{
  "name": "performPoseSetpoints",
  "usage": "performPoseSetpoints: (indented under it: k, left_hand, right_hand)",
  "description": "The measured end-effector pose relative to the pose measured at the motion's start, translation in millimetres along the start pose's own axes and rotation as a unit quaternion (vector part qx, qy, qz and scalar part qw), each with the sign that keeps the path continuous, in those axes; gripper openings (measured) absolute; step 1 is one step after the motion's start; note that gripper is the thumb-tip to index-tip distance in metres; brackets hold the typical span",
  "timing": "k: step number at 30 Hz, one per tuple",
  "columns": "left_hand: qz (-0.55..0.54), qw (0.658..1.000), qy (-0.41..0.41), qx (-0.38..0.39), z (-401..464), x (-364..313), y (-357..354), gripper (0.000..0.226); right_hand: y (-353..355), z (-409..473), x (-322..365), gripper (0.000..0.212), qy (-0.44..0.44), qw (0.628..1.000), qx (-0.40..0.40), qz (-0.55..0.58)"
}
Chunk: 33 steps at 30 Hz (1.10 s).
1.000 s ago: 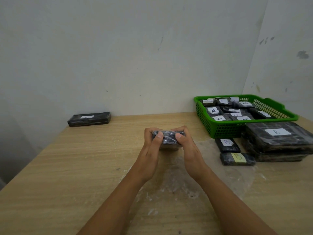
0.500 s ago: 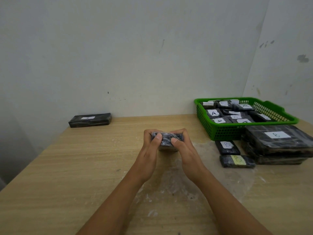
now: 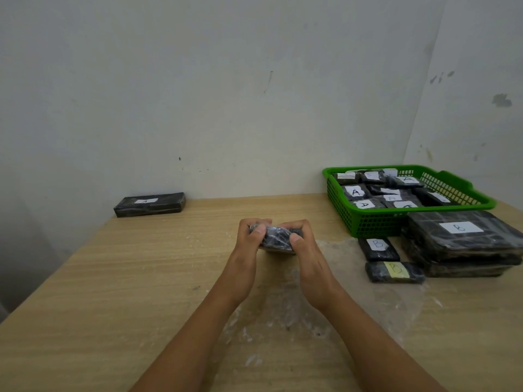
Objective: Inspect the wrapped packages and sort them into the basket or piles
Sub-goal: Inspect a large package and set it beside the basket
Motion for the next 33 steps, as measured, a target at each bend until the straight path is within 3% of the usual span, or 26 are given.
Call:
performPoseSetpoints:
  k: [3,7,11,14,17,18,20,22,25,30,33]
  left_hand:
    - [0.006,0.999,0.017,-0.044,2,-1,9,0.057]
    - [-0.067,0.988,0.111,-0.089,2,14,18,0.025]
    - [-0.168,0.971,0.142,-0.095,4,22,20,0.024]
    - [-0.191,0.963,0.159,-0.1,6,28,22,0.026]
    - [-0.216,0.958,0.165,-0.086,7,30,19,0.03]
    - [-0.223,0.957,0.166,-0.076,7,30,17,0.033]
    - [-0.227,0.958,0.17,-0.05,7,31,12,0.038]
    - [-0.227,0.958,0.171,-0.025,7,32,9,0.041]
    - [-0.235,0.958,0.166,0.004,7,31,5,0.043]
    - [-0.186,0.965,0.183,0.021,8,40,7,0.032]
    - [-0.144,0.971,0.187,0.035,5,42,5,0.038]
  right_hand:
    - [0,-1,-1,0.034,0.005,1.0,-0.009,-0.011]
    - [0,0,1,0.03,0.013,0.999,-0.002,-0.041]
    - [3,4,1,0.041,0.004,1.0,0.012,0.004]
    - [21,10,-2,0.038,-0.02,0.999,-0.041,0.027]
    - [44,17,-25,0.014,-0.067,0.992,-0.109,-0.005]
    - [54,19,-32,0.015,-0.082,0.987,-0.133,-0.035]
    - [72,22,-48,0.037,-0.121,0.976,-0.163,-0.076]
    - [83,23,-63,0.051,-0.176,0.969,-0.169,-0.046]
    - [86,19,-76,0.039,-0.231,0.959,-0.15,0.071]
    - [105,14,-58,0.029,-0.197,0.957,-0.18,0.11]
    - [122,5,-52,0.03,-0.185,0.956,-0.214,0.079]
Point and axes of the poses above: each hand's wrist, its own z-axis towards the middle knuckle, its own y-axis out of the back of the hand, x = y × z, the point moved 10 cm from there along z, towards the middle knuckle, and after that the axes turned 2 degrees about -y, right-handed, at the moved point
